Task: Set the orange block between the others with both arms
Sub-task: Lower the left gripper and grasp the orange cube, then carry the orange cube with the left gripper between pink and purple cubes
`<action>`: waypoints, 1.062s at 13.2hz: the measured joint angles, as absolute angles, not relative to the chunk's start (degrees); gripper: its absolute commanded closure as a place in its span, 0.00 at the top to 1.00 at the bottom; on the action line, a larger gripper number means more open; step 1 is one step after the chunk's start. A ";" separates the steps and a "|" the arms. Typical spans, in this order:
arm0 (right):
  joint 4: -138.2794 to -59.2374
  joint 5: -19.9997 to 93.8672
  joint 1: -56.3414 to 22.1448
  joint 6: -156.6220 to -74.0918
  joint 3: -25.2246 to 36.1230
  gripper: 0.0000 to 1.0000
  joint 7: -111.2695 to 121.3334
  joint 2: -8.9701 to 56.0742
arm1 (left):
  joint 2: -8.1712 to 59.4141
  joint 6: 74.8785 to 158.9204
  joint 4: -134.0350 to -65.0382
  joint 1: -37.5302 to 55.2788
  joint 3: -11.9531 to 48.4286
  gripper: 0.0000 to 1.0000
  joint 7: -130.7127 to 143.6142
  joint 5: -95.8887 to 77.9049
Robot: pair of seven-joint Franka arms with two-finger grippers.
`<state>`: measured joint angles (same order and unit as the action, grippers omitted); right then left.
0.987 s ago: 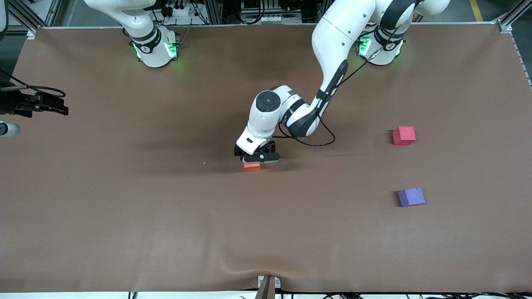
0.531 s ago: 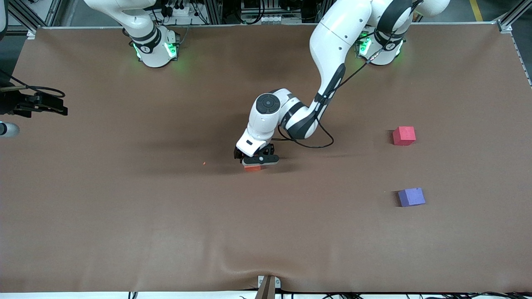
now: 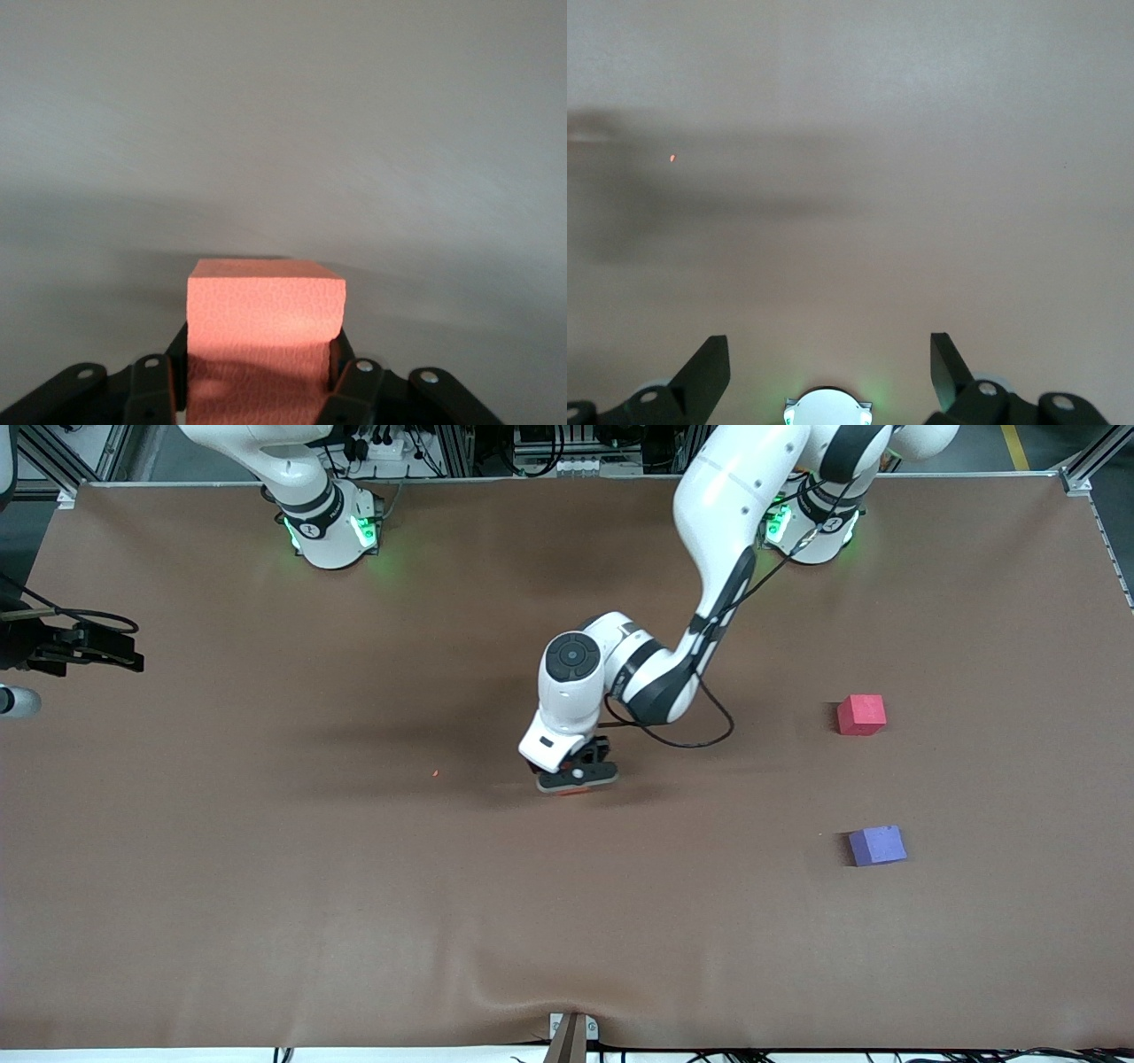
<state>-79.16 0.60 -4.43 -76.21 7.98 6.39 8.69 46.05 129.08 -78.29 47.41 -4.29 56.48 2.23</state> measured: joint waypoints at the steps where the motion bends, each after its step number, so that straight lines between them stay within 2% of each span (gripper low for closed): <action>1: -79.15 0.57 -4.43 -76.22 7.99 1.00 6.39 8.69 | 44.65 126.15 -78.33 46.88 -4.92 0.00 56.48 3.30; 5: -79.11 0.55 -4.50 -76.27 7.99 1.00 6.39 8.69 | 42.66 123.79 -79.83 40.65 -5.47 0.00 54.10 4.06; 9: -79.09 0.54 -4.53 -76.28 7.98 1.00 6.39 8.68 | 42.46 123.73 -84.43 34.20 -5.50 0.00 48.44 7.39; 14: -79.08 0.48 -4.53 -76.28 7.99 1.00 6.39 8.69 | 37.57 123.37 -87.95 19.02 -4.38 0.00 32.04 7.77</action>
